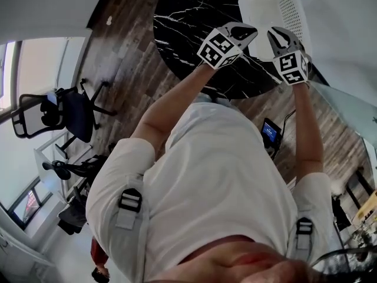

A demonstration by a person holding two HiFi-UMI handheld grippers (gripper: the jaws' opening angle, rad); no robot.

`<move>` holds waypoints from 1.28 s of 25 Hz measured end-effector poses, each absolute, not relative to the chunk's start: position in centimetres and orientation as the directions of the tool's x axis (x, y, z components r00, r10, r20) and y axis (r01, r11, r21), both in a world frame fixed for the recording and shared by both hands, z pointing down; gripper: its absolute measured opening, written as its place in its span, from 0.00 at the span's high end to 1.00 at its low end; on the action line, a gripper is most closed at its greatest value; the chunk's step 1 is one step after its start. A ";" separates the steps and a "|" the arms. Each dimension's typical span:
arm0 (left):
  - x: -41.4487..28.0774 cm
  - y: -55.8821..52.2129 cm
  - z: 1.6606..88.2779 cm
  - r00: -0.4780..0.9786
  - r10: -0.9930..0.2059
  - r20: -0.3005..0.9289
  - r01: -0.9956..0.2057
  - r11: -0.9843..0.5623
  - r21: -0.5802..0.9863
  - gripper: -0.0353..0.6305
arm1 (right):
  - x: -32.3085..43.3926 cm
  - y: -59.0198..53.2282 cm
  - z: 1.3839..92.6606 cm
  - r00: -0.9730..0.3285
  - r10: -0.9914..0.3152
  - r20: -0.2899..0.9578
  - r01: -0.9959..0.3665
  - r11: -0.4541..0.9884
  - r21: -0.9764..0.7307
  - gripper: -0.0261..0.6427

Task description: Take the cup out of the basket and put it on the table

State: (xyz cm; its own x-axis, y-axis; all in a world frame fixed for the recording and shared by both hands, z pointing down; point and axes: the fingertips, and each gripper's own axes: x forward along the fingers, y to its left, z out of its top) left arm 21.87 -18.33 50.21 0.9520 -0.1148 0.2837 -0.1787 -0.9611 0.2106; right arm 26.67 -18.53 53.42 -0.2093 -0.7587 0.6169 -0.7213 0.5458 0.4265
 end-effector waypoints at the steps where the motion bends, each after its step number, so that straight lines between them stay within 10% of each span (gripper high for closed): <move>1: 22.1 -18.6 50.5 0.950 -0.110 0.291 -0.174 -0.963 0.206 0.94 | 27.0 -18.9 54.2 -0.204 -0.745 0.635 -0.713 0.558 0.425 0.88; 32: 24.2 -22.5 56.6 0.894 -0.072 0.443 -0.168 -0.969 0.182 0.94 | 32.5 -25.8 71.2 -0.004 -0.396 0.918 -0.537 0.775 0.332 0.88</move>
State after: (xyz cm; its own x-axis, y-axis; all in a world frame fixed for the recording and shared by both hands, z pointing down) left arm 24.23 -22.45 56.60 0.8938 -0.0717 0.4427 -0.1678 -0.9689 0.1819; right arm 32.45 -25.78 71.16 -0.0039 -0.3961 0.9182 -0.5374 0.7752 0.3321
